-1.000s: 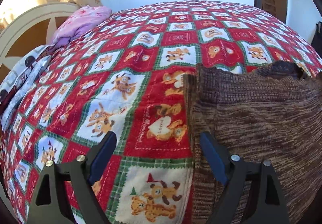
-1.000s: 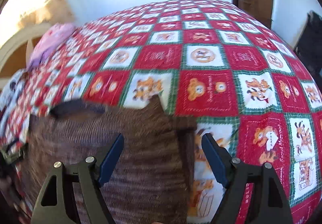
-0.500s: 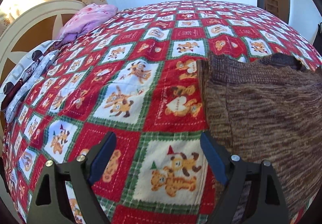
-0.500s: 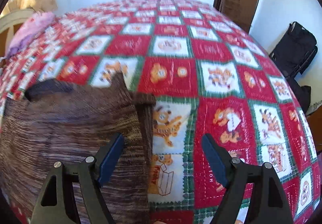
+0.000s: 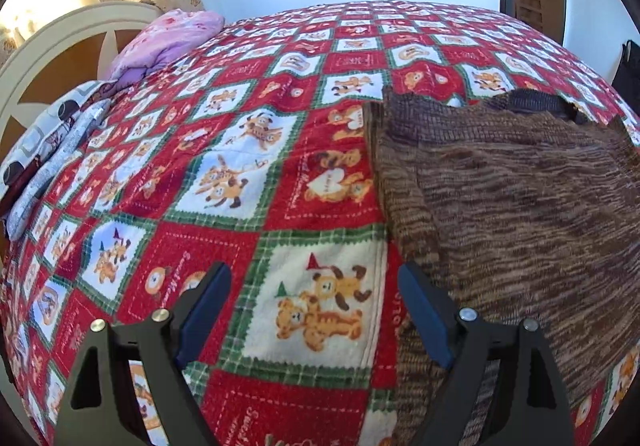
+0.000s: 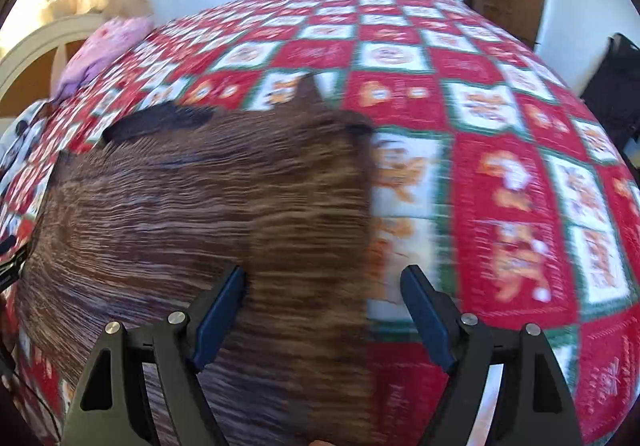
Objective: Fold small clothes
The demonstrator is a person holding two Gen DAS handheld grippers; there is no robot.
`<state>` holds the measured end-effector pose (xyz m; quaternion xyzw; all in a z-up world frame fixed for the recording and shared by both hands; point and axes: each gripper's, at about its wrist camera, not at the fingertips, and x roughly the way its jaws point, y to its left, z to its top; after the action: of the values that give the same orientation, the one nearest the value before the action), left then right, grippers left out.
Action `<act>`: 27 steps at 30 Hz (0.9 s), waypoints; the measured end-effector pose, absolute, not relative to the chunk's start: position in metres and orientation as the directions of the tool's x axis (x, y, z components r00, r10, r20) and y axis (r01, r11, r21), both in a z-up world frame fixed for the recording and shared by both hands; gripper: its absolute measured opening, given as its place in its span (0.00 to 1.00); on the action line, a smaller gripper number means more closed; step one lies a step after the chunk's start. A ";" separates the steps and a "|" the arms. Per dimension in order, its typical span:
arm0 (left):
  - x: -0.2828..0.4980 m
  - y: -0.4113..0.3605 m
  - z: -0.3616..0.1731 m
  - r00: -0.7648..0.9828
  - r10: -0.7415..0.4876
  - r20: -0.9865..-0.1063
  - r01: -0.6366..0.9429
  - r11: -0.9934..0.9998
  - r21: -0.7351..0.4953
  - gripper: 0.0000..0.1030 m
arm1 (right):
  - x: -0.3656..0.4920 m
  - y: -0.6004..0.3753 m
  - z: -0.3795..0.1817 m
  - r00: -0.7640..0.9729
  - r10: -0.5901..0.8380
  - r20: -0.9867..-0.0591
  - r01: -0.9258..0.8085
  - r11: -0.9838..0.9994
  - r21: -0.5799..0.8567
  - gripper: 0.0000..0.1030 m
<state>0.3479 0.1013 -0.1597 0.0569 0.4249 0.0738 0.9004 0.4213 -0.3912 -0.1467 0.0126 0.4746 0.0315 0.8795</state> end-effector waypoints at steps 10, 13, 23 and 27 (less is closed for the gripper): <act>0.336 0.099 -0.159 0.638 0.173 -0.750 -0.082 0.984 0.158 0.85 | 0.377 -0.326 -0.107 0.629 0.151 -0.763 -0.176 0.983 0.050 0.79; 0.334 0.098 -0.156 0.640 0.172 -0.748 -0.081 0.984 0.158 0.85 | 0.372 -0.284 -0.105 0.617 0.203 -0.760 -0.271 0.962 0.037 0.79; 0.307 0.090 -0.147 0.677 0.103 -0.729 -0.020 0.992 0.122 0.95 | 0.346 -0.244 -0.151 0.549 0.163 -0.820 -0.316 0.948 -0.023 0.79; 0.307 0.081 -0.164 0.658 0.109 -0.745 0.013 0.988 0.156 0.95 | 0.339 -0.253 -0.142 0.523 0.201 -0.828 -0.327 0.945 0.023 0.79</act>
<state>0.3073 0.0808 -0.1640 0.0739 0.4128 0.0267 0.9074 0.3386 -0.2528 -0.1423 -0.0679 0.4644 0.1516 0.8699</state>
